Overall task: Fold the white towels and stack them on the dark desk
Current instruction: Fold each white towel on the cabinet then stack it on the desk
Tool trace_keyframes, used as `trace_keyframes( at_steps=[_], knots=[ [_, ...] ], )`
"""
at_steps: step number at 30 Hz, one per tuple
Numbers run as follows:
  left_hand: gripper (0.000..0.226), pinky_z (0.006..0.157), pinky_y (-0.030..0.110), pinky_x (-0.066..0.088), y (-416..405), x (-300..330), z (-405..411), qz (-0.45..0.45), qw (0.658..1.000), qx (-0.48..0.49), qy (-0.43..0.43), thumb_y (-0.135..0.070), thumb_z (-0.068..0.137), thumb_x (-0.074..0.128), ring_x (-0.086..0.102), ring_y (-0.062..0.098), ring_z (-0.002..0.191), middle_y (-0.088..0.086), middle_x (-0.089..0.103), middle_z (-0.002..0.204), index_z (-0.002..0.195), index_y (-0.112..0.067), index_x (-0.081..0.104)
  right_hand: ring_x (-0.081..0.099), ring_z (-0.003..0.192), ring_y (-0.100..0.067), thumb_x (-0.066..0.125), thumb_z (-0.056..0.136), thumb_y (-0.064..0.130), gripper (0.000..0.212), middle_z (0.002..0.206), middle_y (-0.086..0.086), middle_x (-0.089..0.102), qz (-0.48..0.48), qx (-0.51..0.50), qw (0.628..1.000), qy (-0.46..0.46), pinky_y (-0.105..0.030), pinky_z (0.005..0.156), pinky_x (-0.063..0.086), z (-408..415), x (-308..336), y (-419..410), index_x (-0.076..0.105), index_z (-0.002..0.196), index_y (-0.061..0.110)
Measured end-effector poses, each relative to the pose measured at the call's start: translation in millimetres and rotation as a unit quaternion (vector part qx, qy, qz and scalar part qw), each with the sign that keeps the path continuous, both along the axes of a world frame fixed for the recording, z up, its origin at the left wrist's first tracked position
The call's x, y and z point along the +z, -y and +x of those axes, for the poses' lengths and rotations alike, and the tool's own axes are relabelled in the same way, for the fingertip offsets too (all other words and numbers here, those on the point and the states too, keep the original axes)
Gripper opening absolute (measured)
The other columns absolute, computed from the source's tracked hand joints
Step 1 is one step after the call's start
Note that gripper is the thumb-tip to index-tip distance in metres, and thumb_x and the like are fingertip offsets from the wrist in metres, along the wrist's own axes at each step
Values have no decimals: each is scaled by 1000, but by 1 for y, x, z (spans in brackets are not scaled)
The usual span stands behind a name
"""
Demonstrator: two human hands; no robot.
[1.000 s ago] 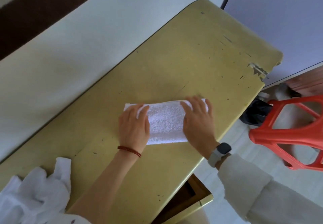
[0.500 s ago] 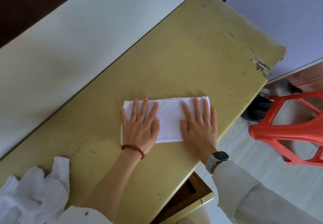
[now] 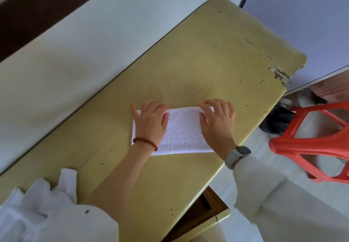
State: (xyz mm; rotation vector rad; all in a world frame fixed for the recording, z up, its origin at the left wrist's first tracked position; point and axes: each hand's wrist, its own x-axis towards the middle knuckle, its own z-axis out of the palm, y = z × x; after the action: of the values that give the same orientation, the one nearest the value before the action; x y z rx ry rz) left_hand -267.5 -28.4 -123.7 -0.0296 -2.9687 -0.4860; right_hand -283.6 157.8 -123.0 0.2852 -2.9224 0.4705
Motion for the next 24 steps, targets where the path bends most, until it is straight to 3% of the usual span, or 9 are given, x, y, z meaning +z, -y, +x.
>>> trace_keyframes(
  at_steps=[2, 5, 11, 14, 19, 22, 24],
  knots=[
    [13, 93, 70, 29, -5, -2, -11, 48, 999, -17, -2, -23, 79, 59, 62, 29, 88, -2, 67, 80, 78, -19, 71, 52, 95, -23, 42, 81, 23, 28, 93, -2, 64, -6, 27, 1000, -4, -40, 93, 32, -14, -3, 17, 69, 87, 19],
    [4, 93, 65, 33, -8, -8, -16, 73, 997, -17, 11, -16, 71, 73, 60, 30, 84, -1, 65, 75, 72, -19, 71, 48, 85, -18, 44, 80, 25, 24, 83, 2, 63, 3, 50, 999, -16, -33, 82, 26, -22, -13, 26, 68, 75, 21],
    [16, 98, 43, 25, -7, -15, -16, 42, 996, -31, -71, -24, 78, 56, 61, 24, 78, -7, 63, 68, 66, -20, 66, 53, 78, -20, 51, 84, 19, 17, 80, 0, 62, -2, 119, 988, -99, -33, 79, 31, -24, -20, 21, 64, 74, 15],
    [21, 96, 42, 27, -9, -14, -12, 21, 996, -22, -88, -23, 82, 52, 61, 23, 76, -7, 63, 66, 67, -20, 66, 57, 72, -22, 51, 84, 16, 17, 77, 0, 63, -3, 126, 987, -102, -31, 78, 31, -24, -19, 21, 63, 73, 13],
    [26, 93, 43, 25, -14, -6, -20, -3, 999, 6, -40, -20, 81, 44, 59, 25, 76, -6, 60, 62, 64, -19, 65, 55, 68, -22, 50, 83, 13, 16, 69, 2, 59, 7, 98, 992, -77, -32, 76, 30, -28, -17, 25, 60, 70, 14],
    [14, 90, 51, 33, -18, -5, -25, -15, 1000, 22, 9, -12, 77, 58, 58, 28, 78, -1, 62, 65, 66, -16, 65, 55, 68, -22, 48, 80, 15, 17, 65, 5, 59, 16, 71, 997, -27, -32, 75, 26, -32, -14, 30, 59, 67, 17],
    [9, 97, 49, 24, -22, -1, -29, -8, 997, 45, 64, -13, 80, 59, 54, 28, 88, 1, 64, 74, 74, -15, 66, 56, 72, -23, 48, 79, 15, 17, 67, 6, 62, 1, 57, 998, 26, -33, 77, 24, -34, -11, 33, 61, 69, 18]
  ],
)
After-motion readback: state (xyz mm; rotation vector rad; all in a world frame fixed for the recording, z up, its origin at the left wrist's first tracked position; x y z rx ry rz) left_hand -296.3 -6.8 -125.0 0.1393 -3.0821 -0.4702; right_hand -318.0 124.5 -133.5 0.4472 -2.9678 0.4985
